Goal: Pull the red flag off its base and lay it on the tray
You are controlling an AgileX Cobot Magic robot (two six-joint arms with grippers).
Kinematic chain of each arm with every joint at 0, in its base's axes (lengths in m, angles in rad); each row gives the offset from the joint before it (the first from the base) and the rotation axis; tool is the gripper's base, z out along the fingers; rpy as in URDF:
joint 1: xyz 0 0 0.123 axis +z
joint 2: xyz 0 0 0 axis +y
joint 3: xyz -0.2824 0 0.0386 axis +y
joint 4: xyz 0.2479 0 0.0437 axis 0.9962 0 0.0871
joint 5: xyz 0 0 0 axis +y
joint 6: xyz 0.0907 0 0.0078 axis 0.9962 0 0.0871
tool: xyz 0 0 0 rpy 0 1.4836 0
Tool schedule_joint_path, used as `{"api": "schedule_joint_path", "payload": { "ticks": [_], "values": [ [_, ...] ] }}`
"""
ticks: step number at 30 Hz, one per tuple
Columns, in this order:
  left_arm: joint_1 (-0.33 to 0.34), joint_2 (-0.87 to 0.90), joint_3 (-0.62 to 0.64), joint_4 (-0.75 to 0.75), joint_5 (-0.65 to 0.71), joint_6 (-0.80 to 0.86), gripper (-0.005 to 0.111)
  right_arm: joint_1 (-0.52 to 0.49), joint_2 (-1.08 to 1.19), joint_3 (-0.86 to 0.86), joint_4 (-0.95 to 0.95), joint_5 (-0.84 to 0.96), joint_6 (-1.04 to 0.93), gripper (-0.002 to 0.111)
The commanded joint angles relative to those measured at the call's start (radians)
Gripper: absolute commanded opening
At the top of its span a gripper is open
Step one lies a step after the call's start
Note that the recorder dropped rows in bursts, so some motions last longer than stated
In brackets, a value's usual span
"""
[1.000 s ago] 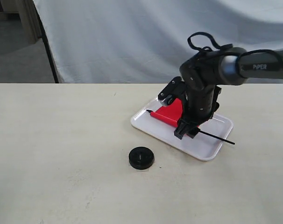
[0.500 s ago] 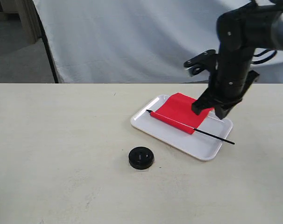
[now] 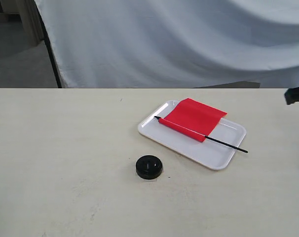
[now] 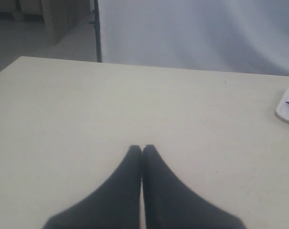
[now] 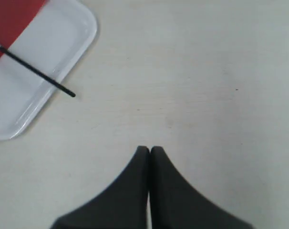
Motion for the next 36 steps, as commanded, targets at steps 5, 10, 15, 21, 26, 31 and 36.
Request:
{"api": "schedule_joint_path", "payload": {
  "ticks": [5,10,15,21,26,31,36],
  "values": [
    [-0.002,-0.002,0.002,0.001,-0.008,0.005,0.0,-0.086,-0.395,0.308,0.002,-0.274,0.091,0.0],
    [-0.002,-0.002,0.002,0.001,-0.008,0.005,0.0,-0.086,-0.641,0.491,0.056,-0.465,0.12,0.0],
    [-0.002,-0.002,0.002,0.001,-0.008,0.005,0.0,-0.086,-0.903,0.613,0.105,-0.575,0.121,0.0],
    [-0.002,-0.002,0.002,0.001,-0.008,0.005,0.0,-0.083,-1.223,0.714,0.105,-0.645,0.121,0.0],
    [-0.002,-0.002,0.002,0.001,-0.008,0.005,0.0,-0.018,-1.415,0.733,0.102,-0.631,0.121,0.0],
    [-0.002,-0.002,0.002,0.001,-0.005,0.005,0.0,0.071,-1.452,0.714,0.101,-0.576,0.084,0.0],
    [-0.002,-0.002,0.002,0.001,-0.008,0.005,0.0,0.113,-1.452,0.704,0.101,-0.594,0.1,0.0]
  ]
}}
